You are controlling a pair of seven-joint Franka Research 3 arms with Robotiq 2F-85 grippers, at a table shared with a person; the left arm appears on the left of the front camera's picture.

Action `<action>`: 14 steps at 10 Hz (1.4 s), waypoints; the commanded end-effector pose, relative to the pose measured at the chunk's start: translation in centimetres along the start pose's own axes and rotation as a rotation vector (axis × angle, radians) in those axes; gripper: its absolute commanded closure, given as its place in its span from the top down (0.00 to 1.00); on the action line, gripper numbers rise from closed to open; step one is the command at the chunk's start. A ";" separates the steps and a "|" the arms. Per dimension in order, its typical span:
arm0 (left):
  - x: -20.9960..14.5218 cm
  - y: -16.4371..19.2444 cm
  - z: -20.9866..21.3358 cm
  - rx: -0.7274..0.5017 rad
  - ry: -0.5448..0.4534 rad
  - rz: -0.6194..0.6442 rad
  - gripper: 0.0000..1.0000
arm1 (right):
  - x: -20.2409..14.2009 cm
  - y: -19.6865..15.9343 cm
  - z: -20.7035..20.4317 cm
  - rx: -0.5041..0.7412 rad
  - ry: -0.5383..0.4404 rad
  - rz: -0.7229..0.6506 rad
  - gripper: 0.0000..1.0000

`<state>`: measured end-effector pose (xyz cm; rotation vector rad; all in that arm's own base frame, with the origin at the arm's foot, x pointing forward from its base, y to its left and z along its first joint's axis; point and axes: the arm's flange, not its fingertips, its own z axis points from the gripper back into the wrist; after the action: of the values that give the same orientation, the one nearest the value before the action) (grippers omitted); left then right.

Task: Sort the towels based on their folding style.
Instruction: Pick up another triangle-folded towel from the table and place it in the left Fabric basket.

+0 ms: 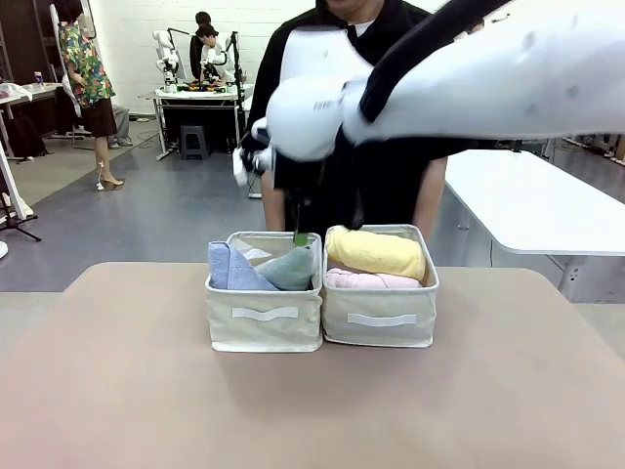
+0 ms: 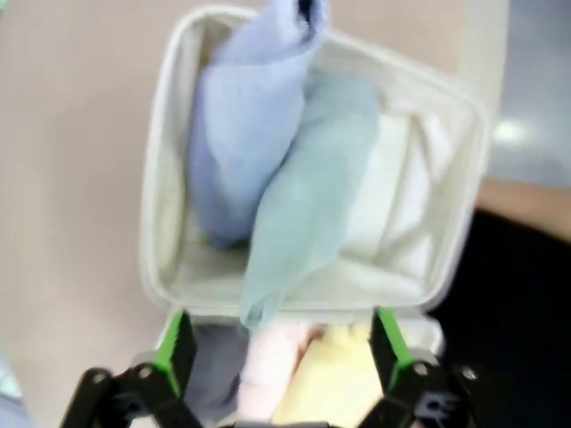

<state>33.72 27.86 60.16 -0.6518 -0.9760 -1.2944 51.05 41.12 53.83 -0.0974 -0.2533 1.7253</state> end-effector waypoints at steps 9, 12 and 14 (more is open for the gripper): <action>0.1 -0.1 0.1 0.006 -0.010 -0.003 1.00 | -19.9 17.3 10.6 -0.106 -0.057 -0.630 1.00; 0.1 -0.1 0.1 0.006 -0.010 -0.003 1.00 | -20.1 18.9 13.0 -0.088 -0.106 -0.447 1.00; 0.1 -0.1 0.1 0.006 -0.010 -0.003 1.00 | -20.1 18.9 13.0 -0.088 -0.106 -0.447 1.00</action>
<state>33.70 27.90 60.15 -0.6512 -0.9760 -1.2932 33.23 17.56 60.47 0.0017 -0.4093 1.2552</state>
